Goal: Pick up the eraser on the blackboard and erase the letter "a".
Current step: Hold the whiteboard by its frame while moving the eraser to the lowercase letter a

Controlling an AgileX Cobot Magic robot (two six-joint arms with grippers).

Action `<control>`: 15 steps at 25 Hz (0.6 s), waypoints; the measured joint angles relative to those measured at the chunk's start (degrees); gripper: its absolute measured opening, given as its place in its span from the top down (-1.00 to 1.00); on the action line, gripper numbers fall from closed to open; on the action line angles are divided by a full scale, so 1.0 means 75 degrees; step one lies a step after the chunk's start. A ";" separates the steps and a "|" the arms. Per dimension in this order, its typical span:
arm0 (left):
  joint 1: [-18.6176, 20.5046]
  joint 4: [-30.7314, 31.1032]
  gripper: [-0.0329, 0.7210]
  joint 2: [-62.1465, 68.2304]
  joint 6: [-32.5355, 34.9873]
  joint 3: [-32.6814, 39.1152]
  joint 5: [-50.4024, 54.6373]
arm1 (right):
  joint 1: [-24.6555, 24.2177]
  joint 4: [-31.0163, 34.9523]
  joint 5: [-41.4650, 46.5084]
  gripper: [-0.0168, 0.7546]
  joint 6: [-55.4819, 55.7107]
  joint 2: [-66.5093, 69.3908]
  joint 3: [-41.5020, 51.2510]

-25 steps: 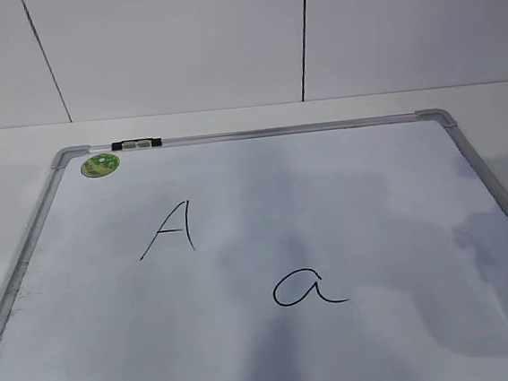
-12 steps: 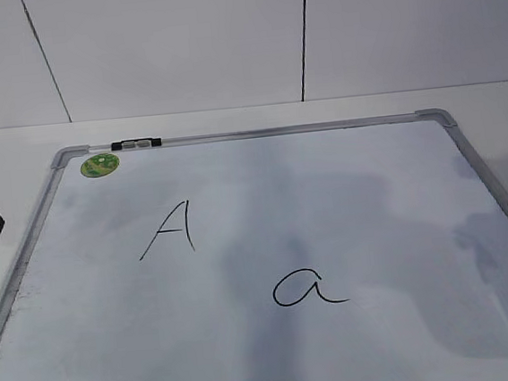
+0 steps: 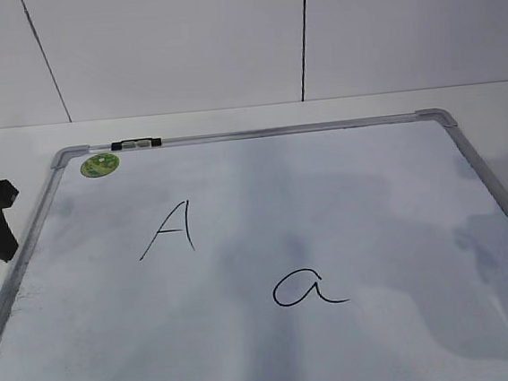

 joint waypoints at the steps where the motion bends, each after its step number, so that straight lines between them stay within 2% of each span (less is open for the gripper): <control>1: 0.0000 0.0025 0.28 0.0066 0.0000 -0.0012 0.0000 | 0.0000 0.0000 0.0000 -0.53 0.0000 0.0000 0.0000; 15: 0.0000 0.0108 0.29 0.0507 0.0011 -0.0017 -0.0347 | 0.0000 0.0000 0.0011 -0.53 0.0000 0.0000 0.0000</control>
